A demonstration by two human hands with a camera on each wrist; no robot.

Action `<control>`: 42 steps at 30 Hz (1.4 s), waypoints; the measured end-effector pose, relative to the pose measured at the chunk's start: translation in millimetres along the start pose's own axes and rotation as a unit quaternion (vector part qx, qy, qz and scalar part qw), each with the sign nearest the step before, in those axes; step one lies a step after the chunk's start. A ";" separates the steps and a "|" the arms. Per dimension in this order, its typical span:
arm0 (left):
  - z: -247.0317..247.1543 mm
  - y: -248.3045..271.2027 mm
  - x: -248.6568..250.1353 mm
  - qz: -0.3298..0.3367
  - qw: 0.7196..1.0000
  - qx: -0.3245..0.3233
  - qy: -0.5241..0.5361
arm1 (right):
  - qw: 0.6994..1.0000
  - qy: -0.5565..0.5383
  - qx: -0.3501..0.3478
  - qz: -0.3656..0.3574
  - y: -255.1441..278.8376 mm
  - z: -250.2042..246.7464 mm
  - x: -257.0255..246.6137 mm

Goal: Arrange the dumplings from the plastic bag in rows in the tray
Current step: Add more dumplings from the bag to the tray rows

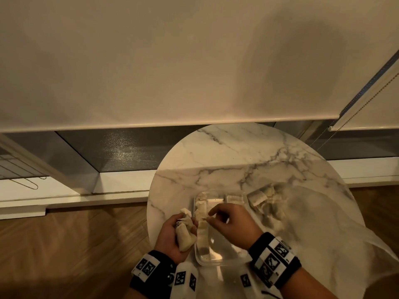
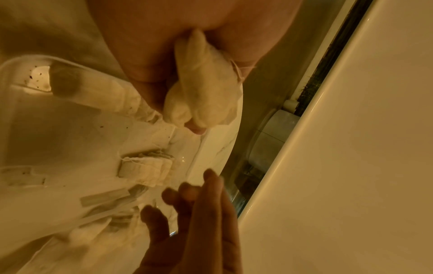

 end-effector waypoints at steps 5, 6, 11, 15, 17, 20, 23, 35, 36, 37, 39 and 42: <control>7.5 -1.0 -8.6 -0.021 0.998 -0.049 0.023 | 1.000 -0.010 -0.006 -0.016 11.6 21.0 -18.0; 8.7 -0.3 -9.5 -0.020 0.998 -0.053 0.031 | 1.000 -0.001 -0.004 -0.019 12.3 22.8 -18.9; 9.8 1.1 -11.4 0.033 0.997 -0.041 -0.061 | 0.999 0.018 -0.005 -0.026 13.9 34.0 -25.3; 10.1 3.8 -10.6 0.041 0.995 -0.029 -0.084 | 0.999 -0.014 -0.036 -0.019 14.3 41.4 -28.0; 11.2 6.9 -10.8 0.038 0.995 -0.032 -0.091 | 0.997 -0.028 -0.069 -0.028 15.9 41.1 -32.4; 7.9 8.3 -8.5 0.044 0.994 -0.025 -0.099 | 0.992 -0.011 -0.108 -0.064 17.7 40.3 -37.9; 5.1 6.5 -4.8 0.051 0.995 -0.018 -0.086 | 0.987 -0.001 -0.126 -0.100 18.0 41.5 -36.8; 2.4 7.6 -1.3 0.092 0.995 0.009 -0.048 | 0.817 -0.540 -0.036 0.197 14.9 25.2 -24.3; 2.6 7.9 -1.4 0.093 0.995 0.007 -0.039 | 0.775 -0.588 -0.037 0.230 13.7 24.5 -21.8; 4.4 9.9 -2.0 0.090 0.995 0.003 -0.033 | 0.741 -0.622 -0.037 0.250 12.5 24.1 -18.1; 9.2 16.1 -4.2 0.081 0.996 -0.006 -0.030 | 0.703 -0.656 -0.041 0.271 9.3 24.0 -10.4; 10.7 18.8 -4.4 0.076 0.997 -0.004 -0.026 | 0.688 -0.665 -0.047 0.285 4.7 24.5 -4.3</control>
Point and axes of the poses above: each hand's wrist, its own y-axis away from the middle knuckle, its own z-axis out of the palm, x = y × z, the point moved 3 cm from there along -y, towards the middle knuckle, and after that the axes turned 4 degrees about x, right-handed, at the moved point
